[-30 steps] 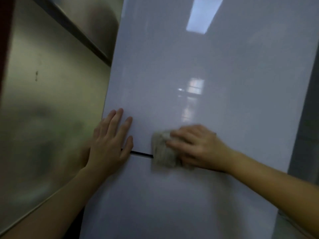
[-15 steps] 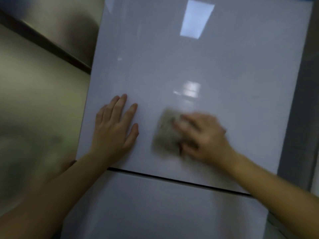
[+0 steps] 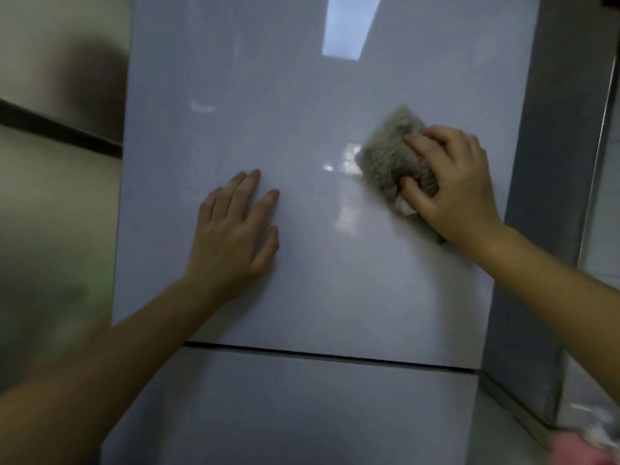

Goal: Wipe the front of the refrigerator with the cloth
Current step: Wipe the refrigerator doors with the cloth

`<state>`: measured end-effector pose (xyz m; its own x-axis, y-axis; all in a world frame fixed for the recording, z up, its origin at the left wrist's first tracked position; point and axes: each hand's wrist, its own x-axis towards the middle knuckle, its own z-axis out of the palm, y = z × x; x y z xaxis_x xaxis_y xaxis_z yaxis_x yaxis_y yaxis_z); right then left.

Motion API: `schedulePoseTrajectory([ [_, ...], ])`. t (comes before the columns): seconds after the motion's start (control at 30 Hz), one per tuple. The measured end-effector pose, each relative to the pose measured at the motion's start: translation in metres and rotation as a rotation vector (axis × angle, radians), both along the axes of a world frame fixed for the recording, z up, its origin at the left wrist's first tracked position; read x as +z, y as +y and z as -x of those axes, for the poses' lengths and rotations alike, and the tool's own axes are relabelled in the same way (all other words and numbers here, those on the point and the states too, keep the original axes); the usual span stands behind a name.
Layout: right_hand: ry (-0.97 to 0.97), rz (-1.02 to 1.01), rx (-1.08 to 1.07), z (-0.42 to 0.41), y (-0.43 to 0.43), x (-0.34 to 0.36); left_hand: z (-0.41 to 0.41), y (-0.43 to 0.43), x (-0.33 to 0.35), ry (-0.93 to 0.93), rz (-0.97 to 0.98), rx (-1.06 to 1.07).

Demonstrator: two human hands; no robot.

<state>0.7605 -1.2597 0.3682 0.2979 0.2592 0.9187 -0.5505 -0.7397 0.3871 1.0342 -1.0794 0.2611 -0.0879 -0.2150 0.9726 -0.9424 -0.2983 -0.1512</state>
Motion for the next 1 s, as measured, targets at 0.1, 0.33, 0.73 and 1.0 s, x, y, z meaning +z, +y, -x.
schedulePoseTrajectory([
  [0.1,0.170,0.081,-0.022,0.003,-0.005,-0.055,0.002,-0.003,0.002,-0.021,-0.010,0.019],
  [0.33,0.673,0.282,-0.005,0.033,-0.015,-0.196,0.007,-0.009,0.002,-0.022,-0.011,0.008],
  [0.73,0.304,0.108,-0.098,0.059,-0.027,0.035,-0.006,0.004,0.082,-0.102,-0.015,0.001],
  [1.0,0.186,-0.071,-0.077,0.039,-0.006,0.172,-0.003,0.017,0.182,0.015,-0.048,0.010],
])
